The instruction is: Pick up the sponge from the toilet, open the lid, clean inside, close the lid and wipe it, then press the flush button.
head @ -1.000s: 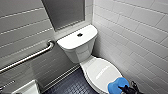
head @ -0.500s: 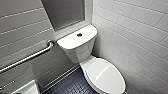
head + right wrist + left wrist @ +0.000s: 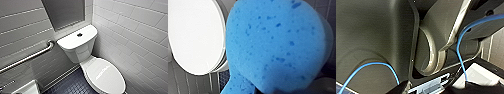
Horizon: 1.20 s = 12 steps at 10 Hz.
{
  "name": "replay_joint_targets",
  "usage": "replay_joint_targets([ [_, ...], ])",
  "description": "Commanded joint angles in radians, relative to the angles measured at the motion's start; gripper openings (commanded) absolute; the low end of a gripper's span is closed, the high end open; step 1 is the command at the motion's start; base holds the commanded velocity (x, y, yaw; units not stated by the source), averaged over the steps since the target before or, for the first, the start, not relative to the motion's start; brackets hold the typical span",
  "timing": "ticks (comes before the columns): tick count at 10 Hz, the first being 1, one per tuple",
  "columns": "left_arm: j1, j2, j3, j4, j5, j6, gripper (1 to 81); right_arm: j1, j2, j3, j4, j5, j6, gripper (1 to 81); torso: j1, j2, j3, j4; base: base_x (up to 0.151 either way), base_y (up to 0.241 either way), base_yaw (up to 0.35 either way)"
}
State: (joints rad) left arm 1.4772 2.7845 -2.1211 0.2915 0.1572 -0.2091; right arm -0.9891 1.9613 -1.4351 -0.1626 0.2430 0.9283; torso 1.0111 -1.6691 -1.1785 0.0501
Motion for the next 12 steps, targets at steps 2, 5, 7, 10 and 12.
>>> replay_joint_targets([
  [2,0.022,-0.006,0.026,0.0,0.084,0.007,81.1,0.275,-0.086,0.187,-0.032,-0.212,-0.003,1.0,0.0,0.0,0.0,0.0,0.0,0.0,0.0],
  [5,0.022,-0.008,0.023,0.0,0.076,0.007,81.1,0.434,0.013,0.184,-0.026,-0.375,0.001,1.0,0.0,0.0,0.0,0.0,0.0,0.0,0.0],
  [7,0.018,-0.009,0.023,-0.002,0.076,0.007,81.1,0.56,0.121,0.142,-0.026,-0.479,0.003,1.0,0.0,0.0,0.0,0.0,0.0,0.0,0.0],
  [10,0.018,-0.014,0.021,-0.003,0.076,0.007,81.1,0.654,0.315,-0.003,-0.028,-0.56,0.026,1.0,0.0,0.0,0.0,0.0,0.0,0.0,0.0],
  [12,0.018,-0.015,0.021,-0.006,0.076,0.007,81.1,0.698,0.411,-0.086,-0.041,-0.579,0.024,1.0,0.0,0.0,0.0,0.0,0.0,0.0,0.0],
])
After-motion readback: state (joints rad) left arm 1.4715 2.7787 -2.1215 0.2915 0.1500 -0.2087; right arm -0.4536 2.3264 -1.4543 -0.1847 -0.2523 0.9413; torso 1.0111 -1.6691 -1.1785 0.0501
